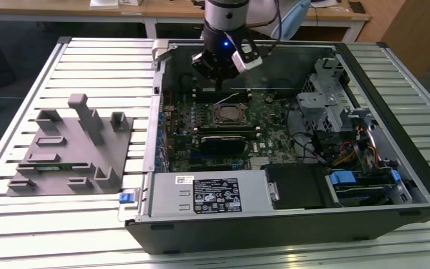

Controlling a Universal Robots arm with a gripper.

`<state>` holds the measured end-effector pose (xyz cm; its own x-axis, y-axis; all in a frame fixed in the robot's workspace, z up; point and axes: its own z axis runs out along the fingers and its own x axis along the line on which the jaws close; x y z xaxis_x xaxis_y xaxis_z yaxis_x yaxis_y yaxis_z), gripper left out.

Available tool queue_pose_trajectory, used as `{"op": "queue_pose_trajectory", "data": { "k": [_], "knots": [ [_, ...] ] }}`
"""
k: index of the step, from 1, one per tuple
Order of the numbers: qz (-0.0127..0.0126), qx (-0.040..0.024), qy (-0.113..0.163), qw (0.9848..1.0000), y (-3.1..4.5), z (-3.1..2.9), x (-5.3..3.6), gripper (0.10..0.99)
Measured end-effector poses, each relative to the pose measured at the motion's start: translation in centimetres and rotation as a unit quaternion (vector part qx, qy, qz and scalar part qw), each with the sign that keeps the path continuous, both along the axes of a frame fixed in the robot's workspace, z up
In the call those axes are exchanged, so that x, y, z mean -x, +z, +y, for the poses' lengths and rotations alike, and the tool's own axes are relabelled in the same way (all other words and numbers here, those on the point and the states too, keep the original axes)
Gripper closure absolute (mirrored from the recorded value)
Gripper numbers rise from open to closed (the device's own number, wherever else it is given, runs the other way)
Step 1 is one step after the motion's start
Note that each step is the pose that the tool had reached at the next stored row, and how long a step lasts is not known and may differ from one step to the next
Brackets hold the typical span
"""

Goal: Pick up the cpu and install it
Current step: 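Install the first cpu locking lever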

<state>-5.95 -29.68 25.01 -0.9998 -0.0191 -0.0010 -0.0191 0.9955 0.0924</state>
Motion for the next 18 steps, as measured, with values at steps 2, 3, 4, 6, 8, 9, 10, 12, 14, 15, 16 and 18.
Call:
{"op": "queue_pose_trajectory", "data": {
  "k": [2, 3, 4, 6, 8, 9, 10, 12, 14, 15, 16, 18],
  "knots": [
    [0.0001, 0.0000, 0.000, 1.0000, -0.27, 0.00, -0.32, 0.980],
    [0.0001, 0.0001, 0.000, 1.0000, -0.43, 0.00, -0.44, 0.980],
    [0.0001, 0.0001, 0.000, 1.0000, -0.60, 0.00, -0.53, 0.980],
    [0.0000, 0.0000, 0.000, 1.0000, -0.90, 0.00, -0.71, 0.980],
    [0.0000, 0.0001, 0.000, 1.0000, -1.11, 0.06, -0.93, 0.980],
    [0.0000, 0.0003, 0.000, 1.0000, -1.20, 0.12, -1.05, 0.980],
    [0.0000, 0.0005, 0.000, 1.0000, -1.31, 0.18, -1.15, 0.980],
    [0.0000, 0.0006, 0.000, 1.0000, -1.49, 0.27, -1.36, 0.980],
    [0.0001, 0.0007, 0.000, 1.0000, -1.67, 0.40, -1.57, 0.980],
    [0.0000, 0.0006, 0.000, 1.0000, -1.76, 0.45, -1.65, 0.980],
    [0.0000, 0.0005, 0.000, 1.0000, -1.85, 0.50, -1.72, 0.980],
    [0.0000, 0.0007, 0.000, 1.0000, -1.99, 0.62, -1.90, 0.980]
  ]
}}
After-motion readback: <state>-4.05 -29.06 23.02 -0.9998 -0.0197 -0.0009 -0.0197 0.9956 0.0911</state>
